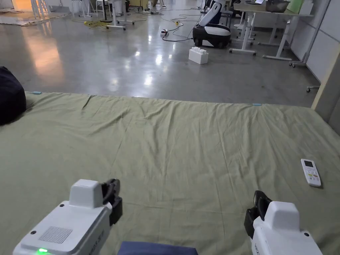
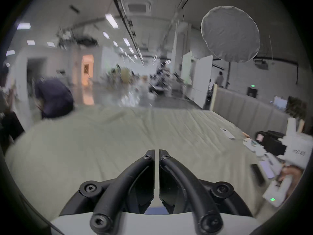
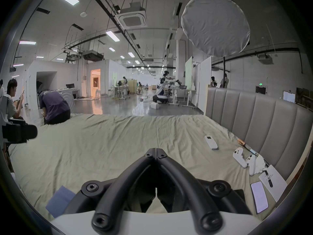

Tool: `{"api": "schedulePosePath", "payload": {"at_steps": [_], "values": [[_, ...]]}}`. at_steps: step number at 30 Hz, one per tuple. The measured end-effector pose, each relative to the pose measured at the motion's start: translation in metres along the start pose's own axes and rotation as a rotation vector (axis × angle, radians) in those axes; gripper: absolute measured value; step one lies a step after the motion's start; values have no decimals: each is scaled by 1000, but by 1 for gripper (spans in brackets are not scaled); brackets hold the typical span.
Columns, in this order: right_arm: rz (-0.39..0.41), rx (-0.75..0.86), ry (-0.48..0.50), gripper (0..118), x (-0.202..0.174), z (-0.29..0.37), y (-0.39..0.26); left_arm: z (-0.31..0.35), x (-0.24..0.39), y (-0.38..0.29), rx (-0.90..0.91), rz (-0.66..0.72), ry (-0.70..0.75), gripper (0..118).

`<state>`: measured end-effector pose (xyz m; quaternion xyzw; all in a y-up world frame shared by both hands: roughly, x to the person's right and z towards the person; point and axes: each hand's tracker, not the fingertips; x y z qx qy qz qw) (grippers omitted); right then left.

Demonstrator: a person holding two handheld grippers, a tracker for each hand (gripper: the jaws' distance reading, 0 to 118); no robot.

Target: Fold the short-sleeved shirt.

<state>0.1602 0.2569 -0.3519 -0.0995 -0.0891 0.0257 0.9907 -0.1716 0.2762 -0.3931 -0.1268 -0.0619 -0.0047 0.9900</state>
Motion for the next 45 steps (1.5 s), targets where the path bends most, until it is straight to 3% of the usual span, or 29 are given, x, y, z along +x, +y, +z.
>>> {"api": "schedulePosePath", "payload": {"at_steps": [4, 12, 14, 18, 25, 28, 32, 34, 35, 37, 38, 39, 45], "values": [[15, 60, -15, 0, -3, 2, 13, 7, -12, 4, 93, -11, 93, 5], [21, 96, -17, 0, -6, 7, 22, 7, -23, -2, 97, -19, 134, 5], [-36, 19, 10, 0, -11, 14, 13, 7, -28, -6, 76, -20, 138, 5], [30, -62, 121, 0, -44, 29, -16, 7, -40, -22, 21, -13, 139, 5], [79, -267, 311, 0, -125, 29, -90, 15, -61, -63, -129, 18, 128, 5], [139, -315, 291, 0, -142, 20, -114, 19, -68, -77, -205, 55, 99, 5], [124, -405, 211, 0, -140, 3, -148, 20, -77, -93, -312, 113, 43, 5], [157, -409, 168, 0, -137, -2, -157, 15, -83, -98, -390, 193, -32, 13], [164, -398, 172, 0, -136, -3, -160, 10, -87, -101, -433, 245, -79, 22], [137, -412, 161, 0, -134, -4, -157, 0, -90, -108, -522, 305, -161, 67], [139, -410, 163, 0, -134, -4, -155, -6, -91, -111, -540, 320, -213, 79], [142, -408, 164, 0, -134, -2, -156, -10, -92, -114, -549, 341, -267, 85], [143, -406, 157, 0, -133, 2, -160, -57, -86, -130, -701, 490, -416, 87]]}}
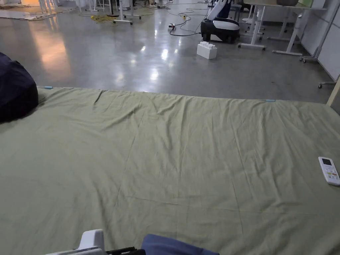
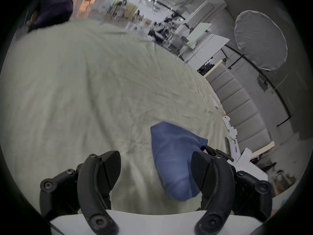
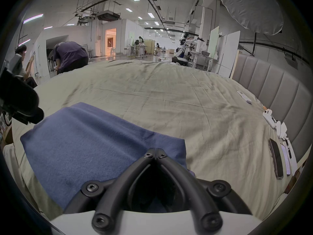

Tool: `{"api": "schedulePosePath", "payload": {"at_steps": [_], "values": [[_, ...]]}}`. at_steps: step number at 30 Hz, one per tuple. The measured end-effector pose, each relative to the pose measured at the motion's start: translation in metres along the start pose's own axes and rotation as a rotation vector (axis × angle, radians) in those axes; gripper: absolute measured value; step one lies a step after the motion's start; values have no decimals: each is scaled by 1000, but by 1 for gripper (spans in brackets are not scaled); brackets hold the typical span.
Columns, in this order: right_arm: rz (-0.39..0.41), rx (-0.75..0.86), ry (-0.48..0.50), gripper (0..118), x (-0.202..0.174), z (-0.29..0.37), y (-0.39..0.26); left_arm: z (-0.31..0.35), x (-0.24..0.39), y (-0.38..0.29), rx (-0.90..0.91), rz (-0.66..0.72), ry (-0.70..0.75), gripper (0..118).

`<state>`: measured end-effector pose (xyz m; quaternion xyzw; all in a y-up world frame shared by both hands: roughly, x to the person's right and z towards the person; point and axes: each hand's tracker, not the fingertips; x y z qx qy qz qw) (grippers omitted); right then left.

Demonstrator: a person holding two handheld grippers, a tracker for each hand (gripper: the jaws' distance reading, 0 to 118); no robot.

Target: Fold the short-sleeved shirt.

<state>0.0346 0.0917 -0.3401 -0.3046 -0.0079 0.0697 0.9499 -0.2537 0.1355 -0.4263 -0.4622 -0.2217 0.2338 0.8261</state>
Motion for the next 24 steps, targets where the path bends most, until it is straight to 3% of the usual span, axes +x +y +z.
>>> {"api": "schedulePosePath", "payload": {"at_steps": [7, 11, 14, 16, 20, 24], "values": [[14, 3, 1, 0, 1, 2, -4, -55, -13, 15, -197, 196, -234, 87], [20, 6, 5, 0, 2, 3, -5, -74, -9, 14, -239, 215, -252, 85], [19, 7, 11, 0, 4, 3, -6, -79, -3, 11, -245, 184, -271, 71], [17, 7, 10, 0, 5, 4, -6, -80, -4, 12, -252, 171, -265, 67], [2, 17, 18, 0, 9, 6, -8, -79, -13, 8, -236, 179, -280, 36], [-3, 18, -5, 0, 15, 7, -11, -67, -3, -6, -161, 99, -281, 28]]}}
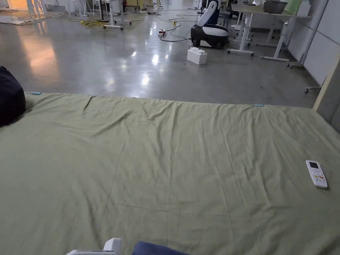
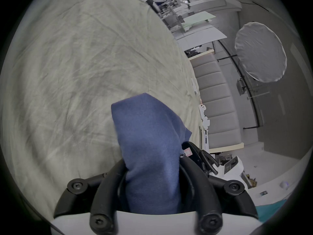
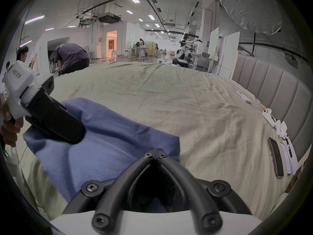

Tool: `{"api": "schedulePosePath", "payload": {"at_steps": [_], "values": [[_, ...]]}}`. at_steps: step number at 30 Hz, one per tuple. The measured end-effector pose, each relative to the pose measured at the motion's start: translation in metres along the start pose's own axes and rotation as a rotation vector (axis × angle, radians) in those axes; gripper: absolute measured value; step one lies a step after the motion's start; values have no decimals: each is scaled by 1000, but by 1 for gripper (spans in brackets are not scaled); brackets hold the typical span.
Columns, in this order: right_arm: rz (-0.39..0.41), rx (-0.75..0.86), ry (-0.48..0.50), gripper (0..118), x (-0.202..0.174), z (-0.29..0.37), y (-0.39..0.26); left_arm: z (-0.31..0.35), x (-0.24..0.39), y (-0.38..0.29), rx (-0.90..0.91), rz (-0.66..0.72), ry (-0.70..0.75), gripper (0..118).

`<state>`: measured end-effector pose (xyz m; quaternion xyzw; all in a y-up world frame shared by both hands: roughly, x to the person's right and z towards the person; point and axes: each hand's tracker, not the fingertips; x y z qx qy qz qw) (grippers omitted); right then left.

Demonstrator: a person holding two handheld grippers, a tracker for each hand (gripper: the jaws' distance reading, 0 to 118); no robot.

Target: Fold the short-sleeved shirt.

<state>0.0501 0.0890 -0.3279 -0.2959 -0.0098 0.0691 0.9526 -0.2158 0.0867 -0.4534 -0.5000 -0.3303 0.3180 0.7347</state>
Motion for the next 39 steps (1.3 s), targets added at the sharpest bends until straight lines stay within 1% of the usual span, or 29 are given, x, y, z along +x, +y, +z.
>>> {"api": "schedulePosePath", "payload": {"at_steps": [1, 3, 6, 8, 10, 12, 16, 18, 21, 26, 30, 31, 33, 35, 39], "values": [[7, -6, -24, 0, 1, 0, -1, 3, 1, -5, 14, 3, -12, 28], [2, -11, -27, 0, 4, -1, -3, 10, 4, -10, 35, -6, -63, 28], [35, 5, -6, 0, 5, 5, -1, 19, 9, -18, 47, -7, -58, 28], [15, 18, 33, 0, 8, 11, 5, 28, 6, -15, 63, 21, -73, 28], [13, 29, 26, 0, 14, 18, 16, 41, 4, -13, 81, 38, -87, 28], [-9, 64, 19, 0, 25, 22, 31, 61, 5, -6, 95, 34, -83, 28], [-21, 143, -35, 0, 60, 25, 77, 111, -7, 13, 116, 20, -51, 27], [-23, 190, -75, 0, 79, 24, 103, 140, -19, 23, 131, -10, -23, 27], [-25, 249, -110, 0, 104, 24, 139, 188, -47, 43, 146, -9, 8, 27], [-44, 320, -157, 0, 131, 22, 186, 273, -96, 80, 197, 8, 109, 27], [-45, 345, -175, 0, 138, 20, 204, 330, -121, 103, 191, -21, 218, 27], [-49, 348, -177, 0, 139, 19, 207, 339, -112, 101, 187, -18, 259, 27], [-56, 348, -184, 0, 140, 18, 210, 359, -116, 105, 179, -26, 336, 27], [-62, 345, -189, 0, 140, 17, 209, 379, -116, 109, 181, 7, 434, 27], [-66, 332, -190, 0, 139, 15, 206, 407, -118, 116, 199, 25, 601, 27]]}}
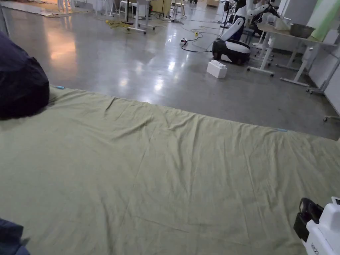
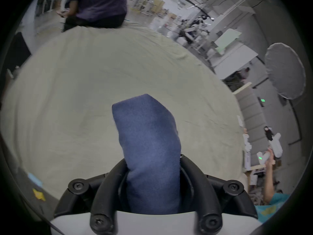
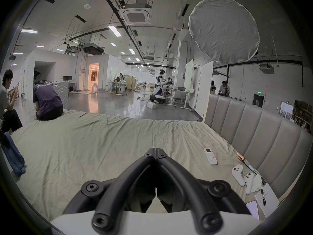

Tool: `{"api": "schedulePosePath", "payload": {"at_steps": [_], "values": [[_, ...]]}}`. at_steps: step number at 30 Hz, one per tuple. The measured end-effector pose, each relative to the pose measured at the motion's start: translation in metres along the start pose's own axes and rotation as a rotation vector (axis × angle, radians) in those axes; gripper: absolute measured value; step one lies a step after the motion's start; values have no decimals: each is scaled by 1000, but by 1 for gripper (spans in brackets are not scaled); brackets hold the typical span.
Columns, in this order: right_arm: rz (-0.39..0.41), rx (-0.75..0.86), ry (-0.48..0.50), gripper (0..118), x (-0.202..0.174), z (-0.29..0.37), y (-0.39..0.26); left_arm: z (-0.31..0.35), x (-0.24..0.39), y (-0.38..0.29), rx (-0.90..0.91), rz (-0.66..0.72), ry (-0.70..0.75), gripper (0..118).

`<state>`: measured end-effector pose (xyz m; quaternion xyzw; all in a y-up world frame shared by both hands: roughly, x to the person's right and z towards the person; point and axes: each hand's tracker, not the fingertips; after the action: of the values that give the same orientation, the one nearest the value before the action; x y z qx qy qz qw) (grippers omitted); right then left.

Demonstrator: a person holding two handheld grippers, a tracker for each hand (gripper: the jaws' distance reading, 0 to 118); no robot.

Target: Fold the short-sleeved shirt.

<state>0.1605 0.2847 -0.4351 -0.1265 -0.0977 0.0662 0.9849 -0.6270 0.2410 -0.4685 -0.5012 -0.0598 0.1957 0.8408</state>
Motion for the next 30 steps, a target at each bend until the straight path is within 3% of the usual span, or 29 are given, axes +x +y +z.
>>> {"api": "schedulePosePath", "payload": {"at_steps": [5, 11, 22, 27, 30], "values": [[0, -13, 4, 0, -2, 0, -4, -6, -26, 10, -33, -17, 214, 31], [-6, -25, 17, 0, -5, 1, -9, -27, 2, -8, -52, -82, 395, 66], [-20, -40, 37, 0, 6, 11, -20, -25, 35, -11, 19, -313, 891, 69], [-33, -50, 51, 0, 9, 15, -28, -23, 71, -23, 120, -314, 859, 69], [-36, -53, 60, 0, 8, 16, -32, -29, 104, -37, 247, -296, 719, 69]]}}
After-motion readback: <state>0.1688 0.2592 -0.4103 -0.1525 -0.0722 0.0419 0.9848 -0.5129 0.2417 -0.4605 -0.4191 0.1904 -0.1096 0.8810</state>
